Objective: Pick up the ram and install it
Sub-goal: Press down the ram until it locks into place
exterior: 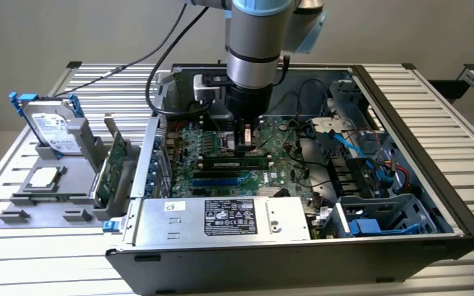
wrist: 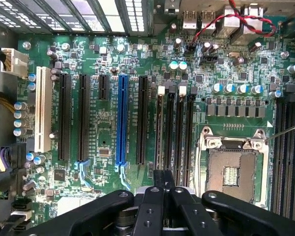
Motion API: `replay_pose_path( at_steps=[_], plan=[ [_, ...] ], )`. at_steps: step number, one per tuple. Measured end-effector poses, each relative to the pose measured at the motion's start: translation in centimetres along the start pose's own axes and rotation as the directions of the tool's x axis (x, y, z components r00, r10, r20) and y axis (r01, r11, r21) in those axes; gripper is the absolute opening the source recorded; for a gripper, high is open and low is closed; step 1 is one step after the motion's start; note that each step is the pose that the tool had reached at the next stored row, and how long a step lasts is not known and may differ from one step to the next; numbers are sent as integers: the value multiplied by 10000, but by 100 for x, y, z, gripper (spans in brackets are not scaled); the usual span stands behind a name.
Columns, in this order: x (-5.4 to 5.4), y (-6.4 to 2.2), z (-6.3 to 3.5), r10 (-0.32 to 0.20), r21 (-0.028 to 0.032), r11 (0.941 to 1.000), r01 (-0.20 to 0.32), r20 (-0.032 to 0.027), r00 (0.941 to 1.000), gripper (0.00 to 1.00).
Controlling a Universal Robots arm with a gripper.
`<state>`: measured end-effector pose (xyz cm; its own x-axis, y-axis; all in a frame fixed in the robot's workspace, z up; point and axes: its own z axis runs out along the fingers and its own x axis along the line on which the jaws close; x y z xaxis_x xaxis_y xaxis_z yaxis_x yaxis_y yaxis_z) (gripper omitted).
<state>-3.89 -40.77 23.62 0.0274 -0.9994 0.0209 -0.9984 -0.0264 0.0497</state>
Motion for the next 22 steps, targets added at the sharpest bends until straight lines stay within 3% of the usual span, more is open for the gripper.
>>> replay_pose_path(
  at_steps=[17, 22],
  plan=[
    [-2, 25, 97, 417, 15, 9991, -417, 2, 9991, 11],
    [-5, 39, 115, 535, 56, 9985, -536, 12, 9986, 11]
  ],
)
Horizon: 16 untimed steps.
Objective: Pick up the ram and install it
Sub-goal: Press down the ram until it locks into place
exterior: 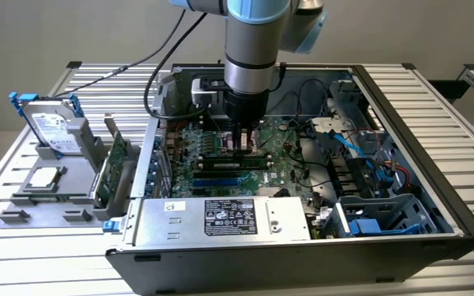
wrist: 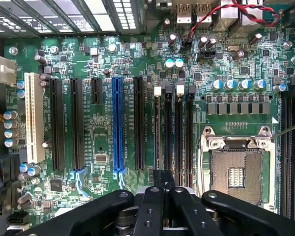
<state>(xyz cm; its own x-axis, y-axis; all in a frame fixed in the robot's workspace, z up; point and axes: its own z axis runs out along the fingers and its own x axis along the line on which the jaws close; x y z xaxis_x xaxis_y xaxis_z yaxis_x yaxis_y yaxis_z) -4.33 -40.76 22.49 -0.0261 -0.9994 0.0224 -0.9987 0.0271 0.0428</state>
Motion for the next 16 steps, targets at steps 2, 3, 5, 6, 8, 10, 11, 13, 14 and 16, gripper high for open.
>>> replay_pose_path(
  at_steps=[2, 3, 5, 6, 8, 10, 11, 13, 14, 16],
  plan=[
    [-1, 11, 5, 28, 39, 10000, -28, 6, 10000, 11],
    [-1, 16, 6, 37, 67, 10000, -37, 8, 10000, 11],
    [-1, 27, 9, 55, 142, 9999, -55, 9, 10000, 11],
    [-1, 33, 11, 63, 185, 9998, -64, 10, 10000, 11],
    [0, 42, 15, 77, 270, 9996, -77, 14, 10000, 11],
    [0, 44, 16, 78, 301, 9995, -79, 16, 10000, 11],
    [0, 44, 13, 77, 303, 9995, -78, 18, 10000, 11],
    [-2, 45, -15, 77, 312, 9995, -79, 40, 10000, 11],
    [-3, 44, -50, 75, 320, 9995, -77, 47, 10000, 11],
    [3, 51, -145, 77, 297, 9995, -77, 21, 10000, 11]
  ],
)
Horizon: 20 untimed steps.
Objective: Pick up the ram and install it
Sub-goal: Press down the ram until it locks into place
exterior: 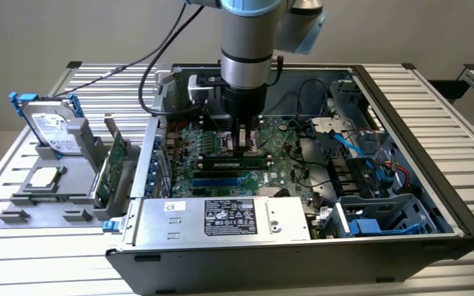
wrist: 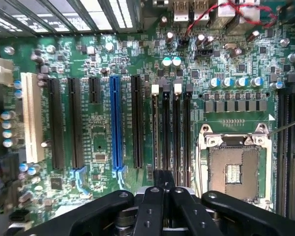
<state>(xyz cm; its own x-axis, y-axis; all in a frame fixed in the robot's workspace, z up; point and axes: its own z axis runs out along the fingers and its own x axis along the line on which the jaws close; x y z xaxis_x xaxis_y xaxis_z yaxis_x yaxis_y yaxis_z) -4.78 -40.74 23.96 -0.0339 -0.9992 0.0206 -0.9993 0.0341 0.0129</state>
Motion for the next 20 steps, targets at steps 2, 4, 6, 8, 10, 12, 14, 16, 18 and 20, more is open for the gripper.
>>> replay_pose_path(
  at_steps=[2, 4, 6, 8, 10, 12, 14, 16, 18, 20],
  plan=[
    [1, 1, -72, 1, -3, 10000, -1, -3, 10000, 11],
    [2, 1, -95, 1, -3, 10000, -1, -3, 10000, 11],
    [2, 2, -114, 1, -4, 10000, -1, -4, 10000, 11],
    [3, 2, -150, 1, -3, 10000, -1, -4, 10000, 11],
    [5, 3, -217, 1, -4, 10000, -1, -4, 10000, 11],
    [6, 4, -277, 1, -4, 10000, -1, -3, 10000, 11],
    [6, 6, -285, -1, -4, 10000, 1, -3, 10000, 11],
    [6, 11, -285, 1, -4, 10000, -1, -2, 10000, 11],
    [6, 16, -285, 1, -4, 10000, -1, -3, 10000, 11],
    [6, 19, -284, 0, -4, 10000, 0, -4, 10000, 11]
  ],
)
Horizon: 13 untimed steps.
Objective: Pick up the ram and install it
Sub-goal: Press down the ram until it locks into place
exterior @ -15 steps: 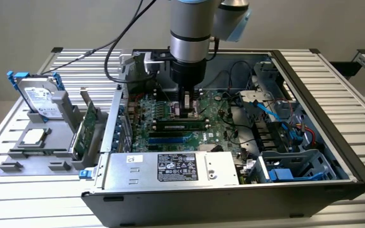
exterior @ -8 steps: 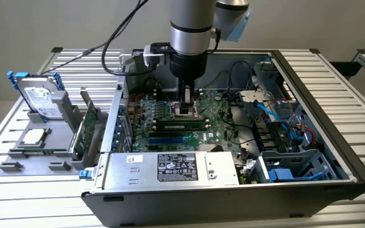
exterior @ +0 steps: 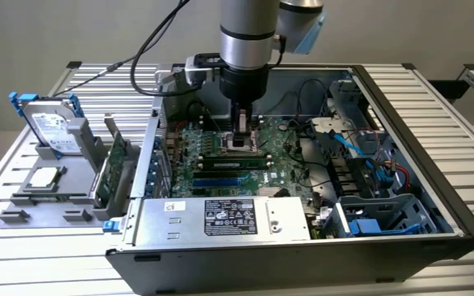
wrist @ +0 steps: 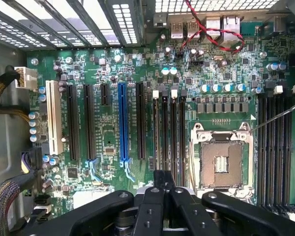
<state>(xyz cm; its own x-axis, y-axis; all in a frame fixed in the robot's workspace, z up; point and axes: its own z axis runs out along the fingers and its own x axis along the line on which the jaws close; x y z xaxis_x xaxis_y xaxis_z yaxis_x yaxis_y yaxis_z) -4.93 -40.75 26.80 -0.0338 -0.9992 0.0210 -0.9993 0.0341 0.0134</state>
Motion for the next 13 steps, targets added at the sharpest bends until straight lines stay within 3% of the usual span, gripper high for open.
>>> replay_pose_path(
  at_steps=[5, 13],
  plan=[
    [0, 25, 19, 1, 1, 10000, -1, 1, 10000, 11],
    [4, 203, 136, 3, 85, 10000, -3, -2, 10000, 11]
  ],
)
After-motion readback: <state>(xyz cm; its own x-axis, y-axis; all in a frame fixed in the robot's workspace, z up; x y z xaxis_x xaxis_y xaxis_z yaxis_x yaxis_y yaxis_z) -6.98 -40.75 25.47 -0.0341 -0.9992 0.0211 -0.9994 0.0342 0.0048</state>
